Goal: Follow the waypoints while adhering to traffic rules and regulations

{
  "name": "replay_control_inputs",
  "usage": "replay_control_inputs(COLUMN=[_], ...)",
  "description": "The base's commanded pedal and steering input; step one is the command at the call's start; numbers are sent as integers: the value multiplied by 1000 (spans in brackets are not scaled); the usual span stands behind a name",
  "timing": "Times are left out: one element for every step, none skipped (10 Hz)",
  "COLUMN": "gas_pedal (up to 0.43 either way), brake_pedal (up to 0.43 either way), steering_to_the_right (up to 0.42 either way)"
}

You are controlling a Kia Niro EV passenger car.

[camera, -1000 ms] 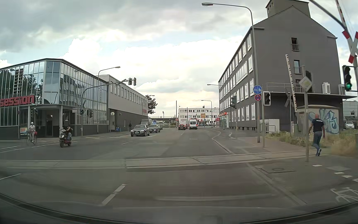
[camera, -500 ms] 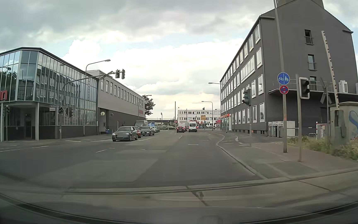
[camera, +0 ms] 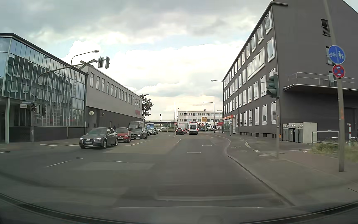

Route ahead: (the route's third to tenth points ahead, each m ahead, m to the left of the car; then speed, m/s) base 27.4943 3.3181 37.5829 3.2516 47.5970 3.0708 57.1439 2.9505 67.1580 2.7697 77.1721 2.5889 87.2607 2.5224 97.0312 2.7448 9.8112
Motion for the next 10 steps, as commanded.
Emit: replay_control_inputs(gas_pedal=[87,87,87,87,87,87,87,87,79,79], brake_pedal=[18,18,24,18,18,24,18,18,24,18], steering_to_the_right=[0,-1,-1,-1,-5,-10,-21,-31,-43,-50])
